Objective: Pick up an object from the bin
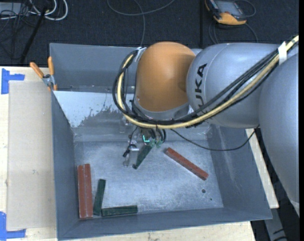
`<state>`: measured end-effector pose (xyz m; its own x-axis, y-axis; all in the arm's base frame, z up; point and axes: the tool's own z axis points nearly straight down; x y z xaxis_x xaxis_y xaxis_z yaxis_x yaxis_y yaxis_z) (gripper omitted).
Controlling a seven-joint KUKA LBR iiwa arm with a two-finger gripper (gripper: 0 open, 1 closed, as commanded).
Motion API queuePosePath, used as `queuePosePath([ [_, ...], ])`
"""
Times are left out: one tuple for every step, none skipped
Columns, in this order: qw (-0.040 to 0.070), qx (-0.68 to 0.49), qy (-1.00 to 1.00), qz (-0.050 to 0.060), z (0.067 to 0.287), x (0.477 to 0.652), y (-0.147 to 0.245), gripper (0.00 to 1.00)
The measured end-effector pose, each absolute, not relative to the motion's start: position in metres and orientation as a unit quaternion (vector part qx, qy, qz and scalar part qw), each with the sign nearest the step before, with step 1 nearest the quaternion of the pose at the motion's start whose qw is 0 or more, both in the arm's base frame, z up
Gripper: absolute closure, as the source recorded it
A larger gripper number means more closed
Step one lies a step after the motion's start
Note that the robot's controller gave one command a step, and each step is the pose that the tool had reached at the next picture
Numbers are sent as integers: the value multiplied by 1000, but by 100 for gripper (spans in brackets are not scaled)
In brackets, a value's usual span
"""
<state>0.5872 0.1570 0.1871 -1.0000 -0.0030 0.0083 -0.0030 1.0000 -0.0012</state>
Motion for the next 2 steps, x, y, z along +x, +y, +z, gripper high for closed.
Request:
queuePosePath([
  [5,-38,-999,2,118,577,92,0],
  [0,72,-997,0,71,574,40,0],
])
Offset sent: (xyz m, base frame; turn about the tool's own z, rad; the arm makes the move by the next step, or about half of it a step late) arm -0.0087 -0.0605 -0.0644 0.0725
